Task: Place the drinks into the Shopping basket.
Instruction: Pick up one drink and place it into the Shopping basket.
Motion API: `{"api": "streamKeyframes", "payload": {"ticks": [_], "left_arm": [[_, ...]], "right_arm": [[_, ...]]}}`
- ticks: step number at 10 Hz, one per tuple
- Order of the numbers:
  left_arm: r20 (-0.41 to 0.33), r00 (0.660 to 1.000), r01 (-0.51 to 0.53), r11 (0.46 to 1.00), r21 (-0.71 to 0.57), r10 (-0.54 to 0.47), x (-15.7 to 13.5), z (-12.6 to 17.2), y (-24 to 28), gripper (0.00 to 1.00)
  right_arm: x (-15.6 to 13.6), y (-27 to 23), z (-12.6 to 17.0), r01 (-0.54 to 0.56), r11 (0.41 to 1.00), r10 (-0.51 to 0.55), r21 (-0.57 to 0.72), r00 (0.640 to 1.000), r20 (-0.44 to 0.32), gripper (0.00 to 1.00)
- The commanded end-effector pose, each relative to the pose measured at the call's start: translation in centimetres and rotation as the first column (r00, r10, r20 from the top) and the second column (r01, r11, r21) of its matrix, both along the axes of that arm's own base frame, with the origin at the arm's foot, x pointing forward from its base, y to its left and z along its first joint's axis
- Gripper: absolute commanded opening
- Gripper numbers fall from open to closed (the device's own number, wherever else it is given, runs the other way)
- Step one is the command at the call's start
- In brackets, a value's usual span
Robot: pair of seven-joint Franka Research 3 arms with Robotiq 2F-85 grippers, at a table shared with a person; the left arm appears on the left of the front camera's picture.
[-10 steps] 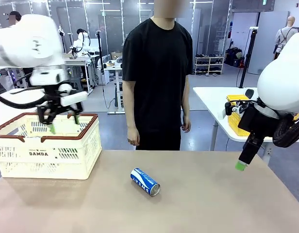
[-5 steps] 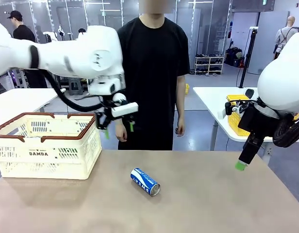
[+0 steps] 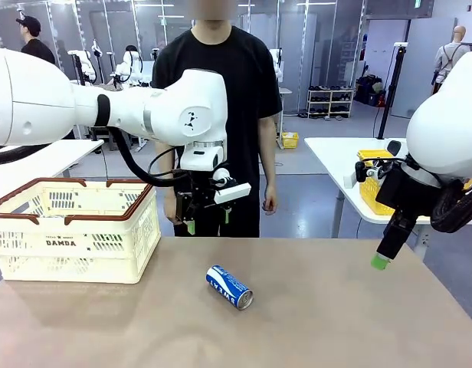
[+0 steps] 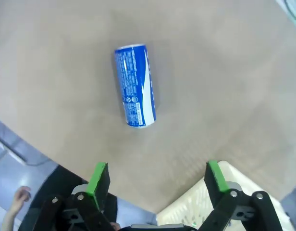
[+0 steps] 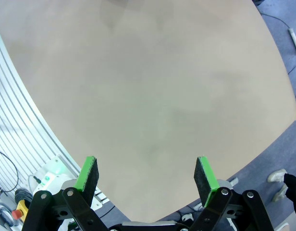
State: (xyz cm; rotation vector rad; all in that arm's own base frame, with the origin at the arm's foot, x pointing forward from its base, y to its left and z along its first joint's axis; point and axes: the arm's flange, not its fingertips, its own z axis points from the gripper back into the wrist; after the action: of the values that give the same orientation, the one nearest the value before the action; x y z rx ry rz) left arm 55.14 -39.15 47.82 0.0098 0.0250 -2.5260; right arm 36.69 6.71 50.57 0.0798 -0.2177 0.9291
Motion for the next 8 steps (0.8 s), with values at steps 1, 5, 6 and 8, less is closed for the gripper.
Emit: {"api": "streamKeyframes", "payload": {"ticks": [1,5,6,8], "left_arm": [[0.008,0.996,-0.088,0.995,0.039,0.088,-0.9,-0.2,-0.8,1.0],[0.006,0.997,-0.077,0.997,0.013,0.077,-0.6,-0.2,-0.8,1.0],[0.006,0.997,-0.077,0.997,0.013,0.077,-0.6,-0.2,-0.8,1.0],[0.006,0.997,-0.077,0.997,0.013,0.077,-0.6,-0.2,-0.8,1.0]], "right_arm": [[0.0,-0.1,0.1,0.001,1.0,-0.001,-0.008,1.0,-0.003,1.0],[0.0,-0.1,0.1,0.001,1.0,-0.001,-0.008,1.0,-0.003,1.0],[0.0,-0.1,0.1,0.001,1.0,-0.001,-0.008,1.0,-0.003,1.0],[0.0,-0.1,0.1,0.001,1.0,-0.001,-0.008,1.0,-0.003,1.0]]}}
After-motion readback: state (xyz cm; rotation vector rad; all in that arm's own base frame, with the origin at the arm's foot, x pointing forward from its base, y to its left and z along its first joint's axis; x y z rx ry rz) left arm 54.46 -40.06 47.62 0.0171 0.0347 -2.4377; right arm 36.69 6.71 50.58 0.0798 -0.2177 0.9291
